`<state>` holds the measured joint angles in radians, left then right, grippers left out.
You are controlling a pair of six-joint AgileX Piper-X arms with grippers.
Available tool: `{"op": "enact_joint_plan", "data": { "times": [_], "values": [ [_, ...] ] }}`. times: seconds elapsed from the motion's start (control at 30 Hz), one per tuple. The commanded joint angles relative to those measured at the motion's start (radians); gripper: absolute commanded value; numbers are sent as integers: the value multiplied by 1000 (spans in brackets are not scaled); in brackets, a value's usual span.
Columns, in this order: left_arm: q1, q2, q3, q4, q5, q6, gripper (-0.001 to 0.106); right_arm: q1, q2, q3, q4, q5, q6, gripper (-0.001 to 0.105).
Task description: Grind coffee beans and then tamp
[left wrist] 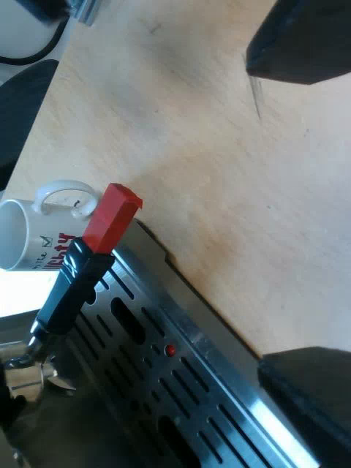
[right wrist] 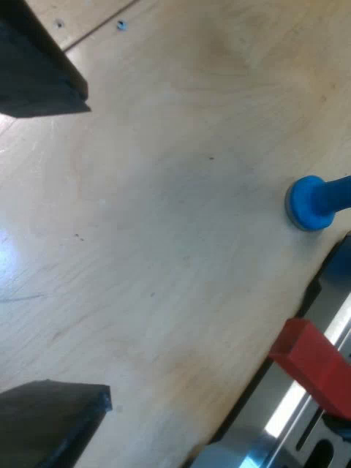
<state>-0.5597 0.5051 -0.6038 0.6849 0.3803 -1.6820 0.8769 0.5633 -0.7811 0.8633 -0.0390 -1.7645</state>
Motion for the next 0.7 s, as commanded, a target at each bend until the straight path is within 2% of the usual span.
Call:
{"op": "enact_joint_plan", "data": {
  "times": [0.03, 0.13, 0.5, 0.7],
  "values": [
    [-4, -2, -2, -18, 6, 46, 79, 71, -1, 72, -112, 57, 45, 77],
    [-4, -2, -1, -18, 6, 69, 79, 127, -1, 114, -187, 104, 65, 77],
    [-4, -2, 5, -38, 6, 93, 79, 333, 91, 215, -496, 439, 69, 77],
    [-4, -2, 5, -41, 6, 93, 79, 374, 172, 233, -559, 513, 144, 77]
  ]
}}
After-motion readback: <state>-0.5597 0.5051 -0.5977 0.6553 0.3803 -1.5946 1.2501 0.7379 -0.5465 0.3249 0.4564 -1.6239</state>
